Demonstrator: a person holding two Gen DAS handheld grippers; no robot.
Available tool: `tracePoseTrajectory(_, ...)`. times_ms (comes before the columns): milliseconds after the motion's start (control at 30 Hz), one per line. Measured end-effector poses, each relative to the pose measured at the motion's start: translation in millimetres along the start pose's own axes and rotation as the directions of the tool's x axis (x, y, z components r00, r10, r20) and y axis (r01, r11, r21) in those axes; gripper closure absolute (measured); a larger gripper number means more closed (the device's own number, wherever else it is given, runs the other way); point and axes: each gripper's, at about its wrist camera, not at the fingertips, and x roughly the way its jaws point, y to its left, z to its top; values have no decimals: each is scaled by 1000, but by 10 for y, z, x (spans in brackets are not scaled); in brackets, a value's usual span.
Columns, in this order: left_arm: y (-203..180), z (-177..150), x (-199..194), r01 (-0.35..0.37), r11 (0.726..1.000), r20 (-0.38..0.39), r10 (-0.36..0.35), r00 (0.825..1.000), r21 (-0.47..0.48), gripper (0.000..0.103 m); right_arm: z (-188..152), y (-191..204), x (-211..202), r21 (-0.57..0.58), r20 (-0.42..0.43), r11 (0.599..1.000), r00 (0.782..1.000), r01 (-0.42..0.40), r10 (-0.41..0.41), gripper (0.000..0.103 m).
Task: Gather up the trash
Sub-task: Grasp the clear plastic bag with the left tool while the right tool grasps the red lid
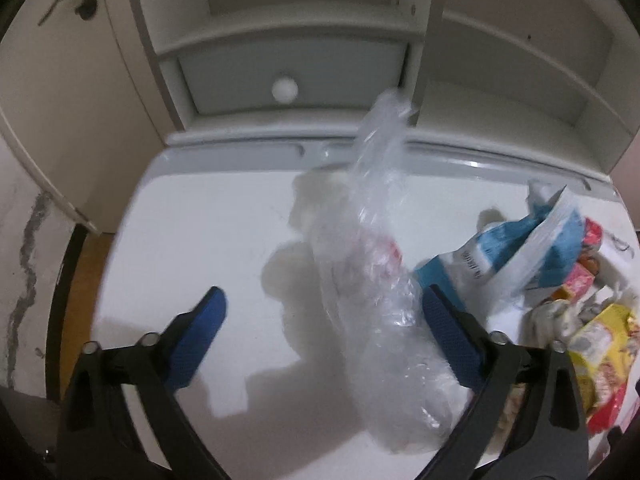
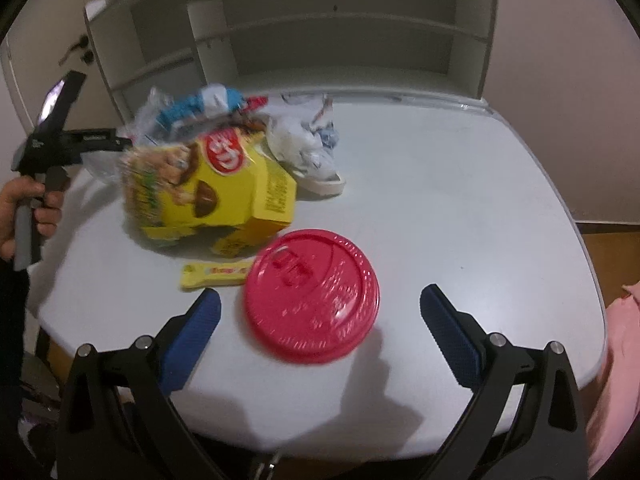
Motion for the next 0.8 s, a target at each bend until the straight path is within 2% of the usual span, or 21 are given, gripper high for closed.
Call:
tracePoseTrajectory(67,29,-34,54,38,999,-9,-38,999,0,59,31,-5,156,-14,-29,1000,1000,9,-9,7)
tracePoseTrajectory(100,38,-52,69,56,998,-14,-56,998,1,70,41,-10,204,-17,-38,1000,999,9,-10,7)
tracePoseTrajectory(167,78,-79,23,73,997,9,-73,997,-5,82,39,-11,277,-21,-48,1000,999,7,-8,7)
tracePoseTrajectory(233,90,-104,-80,57,998,48,-57,997,17,86,31,-12,324,-18,-61,1000,998,4,-5,7)
tracePoseTrajectory(267,105,-121,-148,49,998,68,-51,996,25,86,22,-13,343,-18,-65,1000,998,-5,4,10)
tracePoseTrajectory(300,115,-138,-201,41,999,81,-43,996,30,86,12,-8,341,-23,-63,1000,998,2,-4,22)
tracePoseTrajectory(367,139,-202,-396,29,999,117,-34,993,41,86,12,12,317,-47,-53,998,998,30,-32,24)
tracePoseTrajectory(467,113,-307,-702,39,998,160,-47,986,49,87,-5,-39,204,-31,-38,999,999,11,-12,24)
tracePoseTrajectory(567,-139,-425,-1053,50,992,215,-74,974,116,87,-41,-160,-49,-8,9,1000,1000,24,-24,24)
tracePoseTrajectory(700,-779,-613,-1457,154,956,239,-215,947,248,87,-250,-610,-463,87,72,993,993,83,-90,24)
tracePoseTrajectory(800,-1500,-892,-1664,254,891,223,-353,909,376,87,-496,-1078,-762,192,89,971,983,140,-159,24)
